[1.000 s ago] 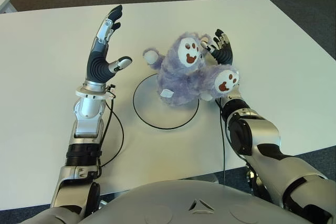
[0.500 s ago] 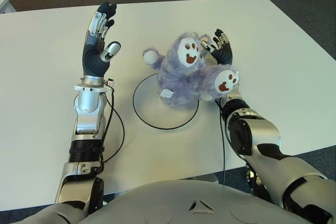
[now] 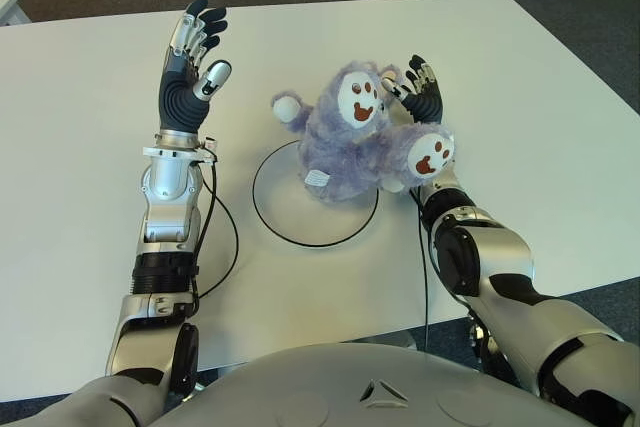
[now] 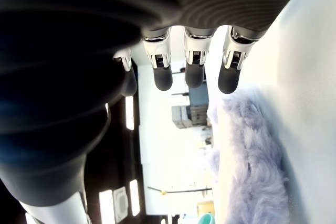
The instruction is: Put the doll into the plate.
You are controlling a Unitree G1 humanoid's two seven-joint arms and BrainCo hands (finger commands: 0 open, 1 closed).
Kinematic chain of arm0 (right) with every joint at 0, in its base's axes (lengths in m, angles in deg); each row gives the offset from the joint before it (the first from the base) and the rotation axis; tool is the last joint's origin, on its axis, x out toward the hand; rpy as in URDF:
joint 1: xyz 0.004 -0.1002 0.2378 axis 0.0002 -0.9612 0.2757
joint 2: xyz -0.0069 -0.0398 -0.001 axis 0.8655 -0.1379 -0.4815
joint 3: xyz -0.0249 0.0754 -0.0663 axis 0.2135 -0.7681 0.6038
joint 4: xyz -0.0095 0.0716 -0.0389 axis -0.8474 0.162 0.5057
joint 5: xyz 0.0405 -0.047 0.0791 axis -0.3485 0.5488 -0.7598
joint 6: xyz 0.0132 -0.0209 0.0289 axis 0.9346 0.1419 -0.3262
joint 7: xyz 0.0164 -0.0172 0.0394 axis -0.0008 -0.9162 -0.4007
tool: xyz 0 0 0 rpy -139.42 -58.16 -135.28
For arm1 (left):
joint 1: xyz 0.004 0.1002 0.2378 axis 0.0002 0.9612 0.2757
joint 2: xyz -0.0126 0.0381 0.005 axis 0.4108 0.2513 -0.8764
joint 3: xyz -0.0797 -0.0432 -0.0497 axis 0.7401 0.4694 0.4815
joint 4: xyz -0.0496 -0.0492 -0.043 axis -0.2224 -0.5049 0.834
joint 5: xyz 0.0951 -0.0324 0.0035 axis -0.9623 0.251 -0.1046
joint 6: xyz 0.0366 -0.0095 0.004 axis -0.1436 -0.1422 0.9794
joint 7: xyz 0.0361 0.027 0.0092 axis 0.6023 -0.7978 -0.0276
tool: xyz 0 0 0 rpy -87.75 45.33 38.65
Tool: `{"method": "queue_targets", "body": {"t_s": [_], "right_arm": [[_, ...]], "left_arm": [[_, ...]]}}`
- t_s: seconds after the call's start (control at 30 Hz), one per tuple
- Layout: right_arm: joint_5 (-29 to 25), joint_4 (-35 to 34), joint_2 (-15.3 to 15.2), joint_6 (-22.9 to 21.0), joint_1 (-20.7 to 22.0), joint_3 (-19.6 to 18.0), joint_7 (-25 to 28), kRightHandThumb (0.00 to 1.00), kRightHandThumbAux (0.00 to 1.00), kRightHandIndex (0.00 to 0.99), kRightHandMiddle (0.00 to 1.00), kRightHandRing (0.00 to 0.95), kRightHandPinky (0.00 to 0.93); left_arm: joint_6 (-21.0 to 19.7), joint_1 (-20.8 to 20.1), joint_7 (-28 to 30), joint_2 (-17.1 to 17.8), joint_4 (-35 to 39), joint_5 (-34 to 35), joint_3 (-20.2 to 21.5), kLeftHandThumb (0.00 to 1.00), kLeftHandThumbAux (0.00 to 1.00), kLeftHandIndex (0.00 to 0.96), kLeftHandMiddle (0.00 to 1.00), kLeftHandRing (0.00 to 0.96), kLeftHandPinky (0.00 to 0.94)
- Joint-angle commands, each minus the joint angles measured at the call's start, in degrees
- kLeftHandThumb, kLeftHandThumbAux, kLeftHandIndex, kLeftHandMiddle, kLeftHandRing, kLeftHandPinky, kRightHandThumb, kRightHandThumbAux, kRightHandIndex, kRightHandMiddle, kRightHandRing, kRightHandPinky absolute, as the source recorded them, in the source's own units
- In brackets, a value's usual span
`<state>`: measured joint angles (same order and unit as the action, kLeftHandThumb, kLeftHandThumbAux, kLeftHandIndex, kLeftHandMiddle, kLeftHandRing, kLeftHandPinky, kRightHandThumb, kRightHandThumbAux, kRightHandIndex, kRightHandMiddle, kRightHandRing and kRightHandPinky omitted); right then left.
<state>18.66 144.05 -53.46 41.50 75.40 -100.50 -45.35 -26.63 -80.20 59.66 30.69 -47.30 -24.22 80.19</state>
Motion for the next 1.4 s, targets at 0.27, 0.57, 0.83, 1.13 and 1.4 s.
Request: {"method": "queue_targets", "body": {"t_s": [0.27, 0.57, 0.83, 1.13, 1.4], "right_arm": [[-0.2, 3.5, 1.5, -3.5, -5.8, -0.4, -0.1, 0.116, 0.785, 0.096, 0.051, 0.051, 0.101], [-0.1, 3.4, 1.4, -3.6, -5.9, -0.2, -0.1, 0.111, 0.780, 0.094, 0.051, 0.049, 0.092], [0.0, 3.4, 1.4, -3.5, -6.0, -0.2, -0.2, 0.114, 0.784, 0.097, 0.052, 0.049, 0.097], [0.3, 3.4, 1.2, -3.3, -6.1, 0.0, -0.4, 0.115, 0.787, 0.099, 0.053, 0.051, 0.101], [0.2, 3.4, 1.1, -3.5, -6.1, 0.0, -0.2, 0.112, 0.787, 0.097, 0.053, 0.050, 0.095]], "left_arm": [[-5.4, -3.2, -0.9, 1.8, -5.4, -0.2, 0.8, 0.000, 0.358, 0.035, 0.160, 0.139, 0.114], [-7.6, -4.4, -2.1, 1.8, -7.0, -0.2, 1.0, 0.000, 0.389, 0.037, 0.163, 0.148, 0.126], [-7.8, -6.1, -1.8, 2.0, -10.7, 0.6, 1.7, 0.000, 0.422, 0.040, 0.163, 0.140, 0.098], [-7.8, -7.5, -0.9, 2.7, -14.6, 1.4, 2.1, 0.000, 0.425, 0.035, 0.159, 0.134, 0.094], [-7.6, -8.6, -1.0, 3.0, -17.5, 1.7, 2.2, 0.000, 0.415, 0.037, 0.163, 0.137, 0.098]]}}
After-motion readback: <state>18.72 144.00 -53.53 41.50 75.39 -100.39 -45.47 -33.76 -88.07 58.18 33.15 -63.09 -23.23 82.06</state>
